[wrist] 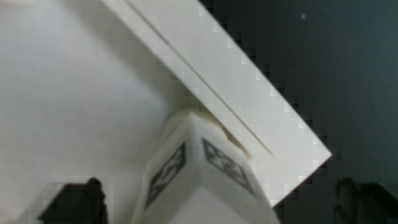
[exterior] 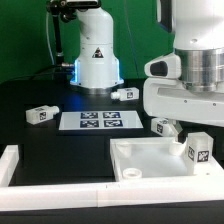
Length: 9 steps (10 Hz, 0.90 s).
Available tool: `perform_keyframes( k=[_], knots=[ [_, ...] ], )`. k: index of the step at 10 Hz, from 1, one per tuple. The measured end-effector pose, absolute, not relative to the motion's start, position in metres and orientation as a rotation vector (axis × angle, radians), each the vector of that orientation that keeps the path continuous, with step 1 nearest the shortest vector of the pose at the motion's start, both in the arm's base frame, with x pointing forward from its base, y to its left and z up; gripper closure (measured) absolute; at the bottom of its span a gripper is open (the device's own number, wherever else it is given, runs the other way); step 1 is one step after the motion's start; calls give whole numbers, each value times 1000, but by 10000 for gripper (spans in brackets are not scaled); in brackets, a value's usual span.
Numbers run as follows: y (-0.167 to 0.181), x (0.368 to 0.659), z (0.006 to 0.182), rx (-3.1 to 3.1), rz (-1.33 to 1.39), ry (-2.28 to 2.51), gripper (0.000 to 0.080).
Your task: Assemble one leg
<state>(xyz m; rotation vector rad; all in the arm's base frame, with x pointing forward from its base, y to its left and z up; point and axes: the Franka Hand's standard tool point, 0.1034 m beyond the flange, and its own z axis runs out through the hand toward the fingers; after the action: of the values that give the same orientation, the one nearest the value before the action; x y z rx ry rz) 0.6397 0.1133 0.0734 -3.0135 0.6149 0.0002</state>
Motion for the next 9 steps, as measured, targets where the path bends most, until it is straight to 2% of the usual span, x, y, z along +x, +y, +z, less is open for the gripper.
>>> perform_keyframes(
  k=[2,4,7,9],
  knots=[
    [111,637,65,-3078,7,151,150],
    [111,638,66,-3077,3,174,150],
    [110,638,66,-3065,7,324,517],
    [111,638,66,-3022,16,605,515]
  ],
)
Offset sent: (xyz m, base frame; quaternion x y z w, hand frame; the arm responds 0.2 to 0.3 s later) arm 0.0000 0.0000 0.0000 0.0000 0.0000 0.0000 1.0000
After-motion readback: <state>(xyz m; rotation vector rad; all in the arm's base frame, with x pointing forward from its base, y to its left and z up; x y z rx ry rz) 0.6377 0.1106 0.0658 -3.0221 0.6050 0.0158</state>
